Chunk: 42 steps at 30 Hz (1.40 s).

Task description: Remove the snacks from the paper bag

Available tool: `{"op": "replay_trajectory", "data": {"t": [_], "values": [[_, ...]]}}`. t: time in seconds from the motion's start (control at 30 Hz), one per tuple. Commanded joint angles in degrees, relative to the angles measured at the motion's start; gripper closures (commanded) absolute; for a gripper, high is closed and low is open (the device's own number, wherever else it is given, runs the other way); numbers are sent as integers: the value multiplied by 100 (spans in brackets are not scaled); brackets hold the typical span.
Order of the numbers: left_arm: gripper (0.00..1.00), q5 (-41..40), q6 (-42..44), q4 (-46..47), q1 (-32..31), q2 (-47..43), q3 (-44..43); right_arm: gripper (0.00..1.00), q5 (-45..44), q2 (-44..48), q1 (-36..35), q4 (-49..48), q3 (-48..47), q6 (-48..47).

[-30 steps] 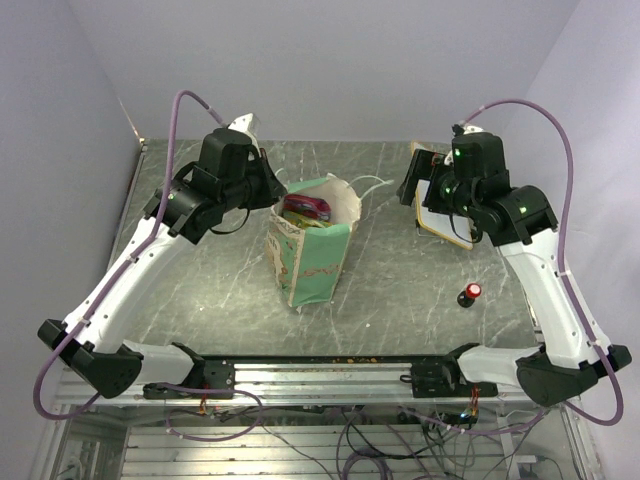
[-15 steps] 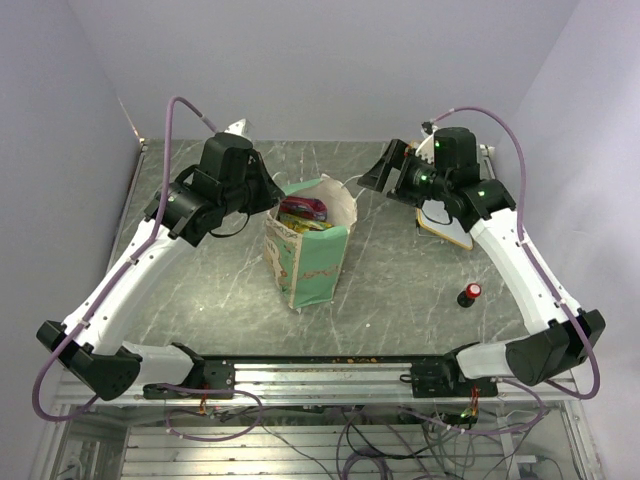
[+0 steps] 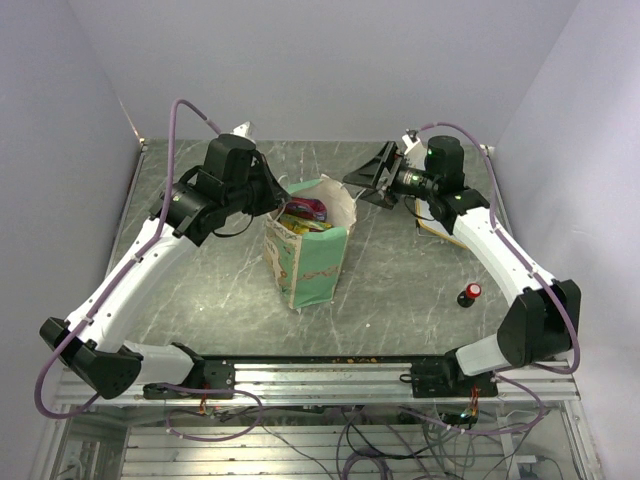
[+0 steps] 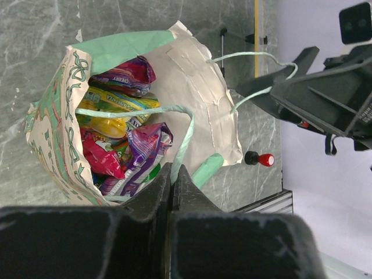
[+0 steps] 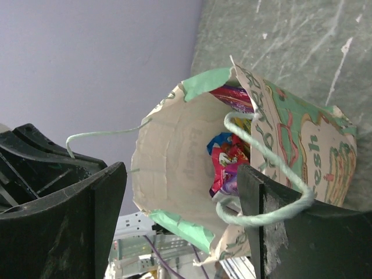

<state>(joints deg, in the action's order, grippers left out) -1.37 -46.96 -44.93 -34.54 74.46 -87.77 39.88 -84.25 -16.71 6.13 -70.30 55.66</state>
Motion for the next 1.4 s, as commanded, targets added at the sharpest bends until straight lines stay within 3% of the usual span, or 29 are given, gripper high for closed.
{"op": "replay_trajectory", "data": {"t": [0.0,0.1,0.27,0.43,0.63,1.07,1.27,1.37], "values": [[93,310,146,170,31,103,-184,25,408,-223,9,-812,-182,144],[93,207,362,47,30,155,-350,30,475,-341,10,-1144,-225,301],[93,346,705,85,36,189,-512,50,613,-213,-7,-1776,50,722],[93,490,665,363,37,85,-304,51,654,-84,-15,-1527,23,401],[93,668,490,399,38,157,-316,50,737,-202,-9,-2303,177,850],[93,569,235,575,45,-48,-155,48,970,-738,-208,-2725,-336,1435],[93,509,267,603,42,1,-338,50,944,-868,-339,-3130,-510,1841],[93,466,206,624,39,-48,-316,58,960,-938,-401,-3234,-772,1945]]}}
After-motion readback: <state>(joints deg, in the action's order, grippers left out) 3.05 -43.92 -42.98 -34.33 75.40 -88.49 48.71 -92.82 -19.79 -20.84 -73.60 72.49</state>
